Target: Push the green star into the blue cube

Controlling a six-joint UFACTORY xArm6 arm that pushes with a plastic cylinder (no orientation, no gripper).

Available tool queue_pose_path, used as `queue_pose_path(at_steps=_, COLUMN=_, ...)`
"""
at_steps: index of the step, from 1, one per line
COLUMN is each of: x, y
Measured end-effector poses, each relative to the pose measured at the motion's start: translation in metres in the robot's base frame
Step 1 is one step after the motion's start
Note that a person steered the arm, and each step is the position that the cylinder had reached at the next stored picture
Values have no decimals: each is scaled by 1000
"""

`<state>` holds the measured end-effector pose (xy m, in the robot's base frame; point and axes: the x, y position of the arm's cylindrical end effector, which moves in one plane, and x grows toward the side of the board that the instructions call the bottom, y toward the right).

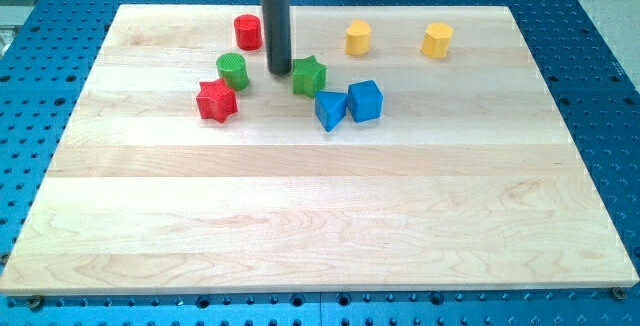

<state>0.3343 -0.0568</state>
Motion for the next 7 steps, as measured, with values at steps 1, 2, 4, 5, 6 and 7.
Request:
queue_pose_path(at_steps=1, x=40, y=0)
queue_pose_path(at_steps=2, x=49, y=19)
queue_pose_path(at_steps=4, x=-22, y=31)
queue_pose_path(at_steps=5, x=-41, y=48)
queue_pose_path(at_steps=6, x=-33, y=91)
queue_pose_path(at_steps=7, x=-3, y=91)
